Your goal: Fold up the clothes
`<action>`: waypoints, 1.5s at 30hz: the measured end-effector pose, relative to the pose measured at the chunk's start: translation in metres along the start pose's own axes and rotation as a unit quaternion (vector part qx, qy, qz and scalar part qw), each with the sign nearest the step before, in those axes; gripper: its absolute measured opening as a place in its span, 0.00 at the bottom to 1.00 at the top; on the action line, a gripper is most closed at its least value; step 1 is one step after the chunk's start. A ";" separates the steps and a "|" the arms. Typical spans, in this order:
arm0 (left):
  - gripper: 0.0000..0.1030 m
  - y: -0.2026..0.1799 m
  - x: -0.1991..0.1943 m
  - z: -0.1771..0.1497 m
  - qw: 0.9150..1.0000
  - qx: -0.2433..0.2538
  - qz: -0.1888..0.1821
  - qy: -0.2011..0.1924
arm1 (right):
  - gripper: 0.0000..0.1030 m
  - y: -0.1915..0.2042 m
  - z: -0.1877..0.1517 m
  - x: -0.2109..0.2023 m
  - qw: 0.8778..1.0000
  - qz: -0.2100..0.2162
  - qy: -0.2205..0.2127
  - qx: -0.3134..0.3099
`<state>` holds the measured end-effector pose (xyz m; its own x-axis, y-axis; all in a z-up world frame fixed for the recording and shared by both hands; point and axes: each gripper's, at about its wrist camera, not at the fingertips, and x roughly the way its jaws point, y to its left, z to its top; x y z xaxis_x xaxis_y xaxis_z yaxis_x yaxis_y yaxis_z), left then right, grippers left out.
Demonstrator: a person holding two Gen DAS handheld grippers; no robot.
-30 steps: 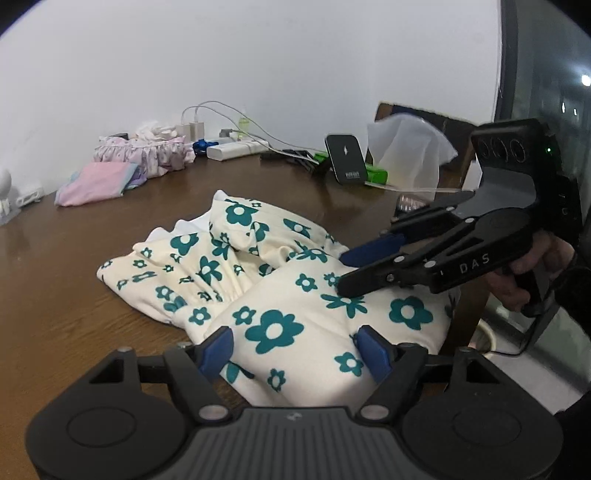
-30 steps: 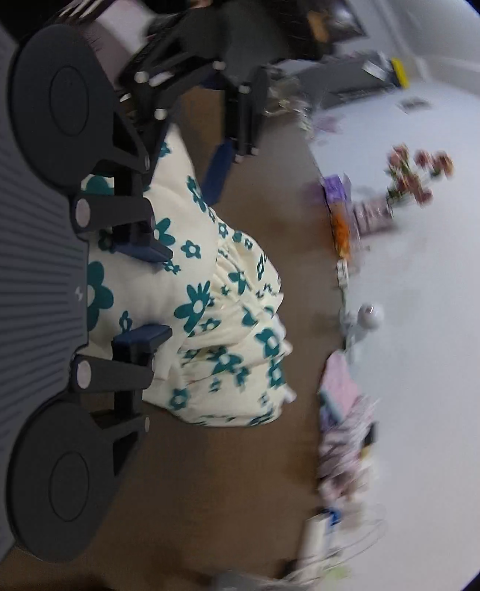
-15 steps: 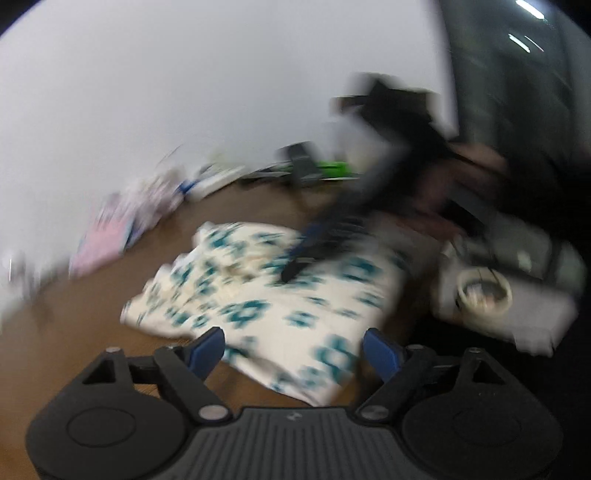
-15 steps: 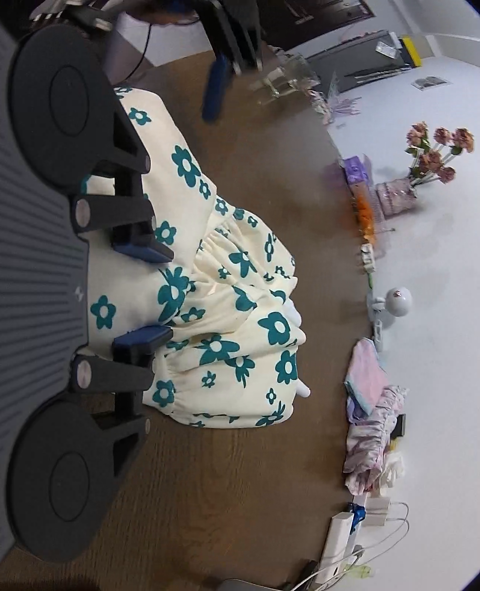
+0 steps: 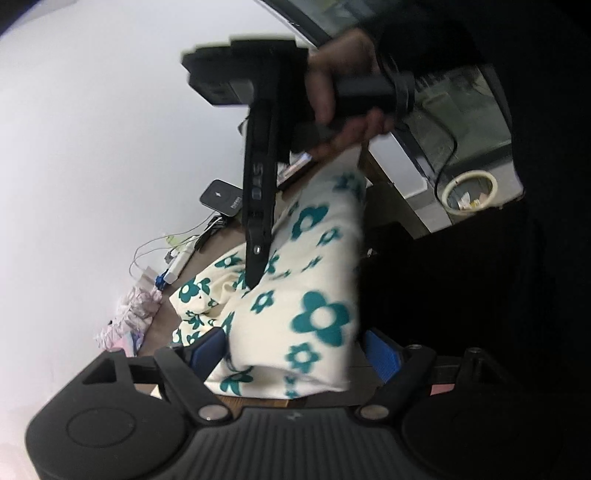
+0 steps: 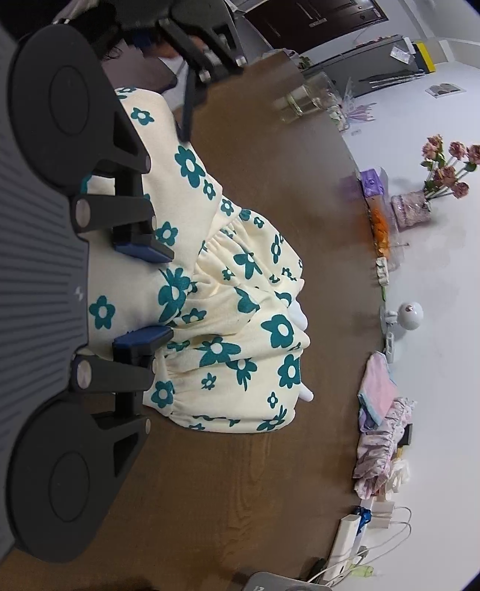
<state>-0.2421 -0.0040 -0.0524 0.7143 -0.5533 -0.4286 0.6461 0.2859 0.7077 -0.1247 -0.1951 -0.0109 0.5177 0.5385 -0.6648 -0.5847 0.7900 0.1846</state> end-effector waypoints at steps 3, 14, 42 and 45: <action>0.67 0.001 0.002 -0.002 1.000 -0.001 -0.011 -0.007 | 0.38 0.006 -0.004 -0.006 1.000 0.005 0.010 -0.004; 0.51 0.035 0.008 -0.004 0.995 -0.067 -0.072 -0.004 | 1.00 0.038 -0.052 -0.097 0.956 0.053 -0.139 -0.255; 0.51 0.089 -0.030 -0.013 0.924 -0.285 -0.255 0.008 | 0.23 -0.009 -0.056 -0.076 0.937 0.240 -0.042 -0.249; 0.40 0.104 -0.023 -0.025 0.889 -0.350 -0.295 -0.003 | 0.21 -0.019 -0.054 -0.075 0.939 0.266 -0.041 -0.213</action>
<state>-0.1844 0.0583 0.0168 0.1961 -0.7716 -0.6051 0.9180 0.3614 -0.1633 -0.1858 -0.2665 -0.0038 0.1172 0.8585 -0.4993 -0.9619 0.2231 0.1578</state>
